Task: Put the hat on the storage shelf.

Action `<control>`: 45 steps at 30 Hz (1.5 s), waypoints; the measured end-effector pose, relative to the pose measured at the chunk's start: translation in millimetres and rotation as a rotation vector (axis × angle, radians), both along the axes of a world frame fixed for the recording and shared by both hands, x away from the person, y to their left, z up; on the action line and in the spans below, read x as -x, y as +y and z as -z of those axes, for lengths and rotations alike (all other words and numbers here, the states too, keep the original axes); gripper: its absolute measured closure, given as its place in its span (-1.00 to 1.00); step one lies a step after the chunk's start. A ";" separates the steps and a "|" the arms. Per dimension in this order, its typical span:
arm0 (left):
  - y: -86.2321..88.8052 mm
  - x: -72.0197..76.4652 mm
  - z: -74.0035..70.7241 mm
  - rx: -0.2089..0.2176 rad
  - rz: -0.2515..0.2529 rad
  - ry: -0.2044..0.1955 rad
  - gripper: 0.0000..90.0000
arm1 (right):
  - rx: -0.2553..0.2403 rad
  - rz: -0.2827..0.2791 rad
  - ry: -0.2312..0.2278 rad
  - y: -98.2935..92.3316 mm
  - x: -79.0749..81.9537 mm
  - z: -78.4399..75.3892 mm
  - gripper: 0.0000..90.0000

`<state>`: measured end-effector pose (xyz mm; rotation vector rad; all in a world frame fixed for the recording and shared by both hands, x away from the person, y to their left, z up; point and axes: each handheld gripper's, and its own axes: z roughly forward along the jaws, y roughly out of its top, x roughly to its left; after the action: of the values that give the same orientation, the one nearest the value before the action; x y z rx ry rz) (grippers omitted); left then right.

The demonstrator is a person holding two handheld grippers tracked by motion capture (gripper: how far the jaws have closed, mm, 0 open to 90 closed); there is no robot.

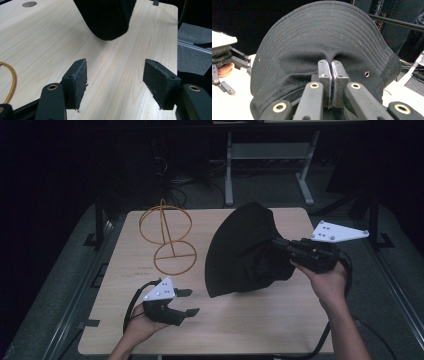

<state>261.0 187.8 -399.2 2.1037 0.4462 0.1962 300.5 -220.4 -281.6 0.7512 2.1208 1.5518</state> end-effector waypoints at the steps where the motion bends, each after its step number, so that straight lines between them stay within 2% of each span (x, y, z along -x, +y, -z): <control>1: 0.5 -0.2 0.0 -0.001 0.002 0.000 -0.22 | 0.001 -0.001 -0.002 1.3 -0.7 -1.9 0.94; 15: 4.3 2.0 2.4 0.007 0.003 -0.008 -0.24 | 0.032 -0.048 -0.016 36.3 -25.7 -36.3 0.94; 18: 4.5 2.2 2.9 0.015 0.000 -0.016 -0.24 | 0.035 -0.051 -0.012 40.3 -28.2 -39.6 0.94; 31: 4.8 3.2 4.8 0.003 0.006 -0.017 -0.24 | 0.024 -0.082 -0.013 69.6 -50.0 -60.7 0.94; 45: 4.1 2.4 6.4 0.011 0.012 -0.002 -0.24 | 0.027 -0.113 -0.030 101.6 -69.5 -81.2 0.94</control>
<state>258.6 191.9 -405.6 2.0948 0.4322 0.1889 369.9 -118.8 -200.4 0.6048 2.1918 1.5785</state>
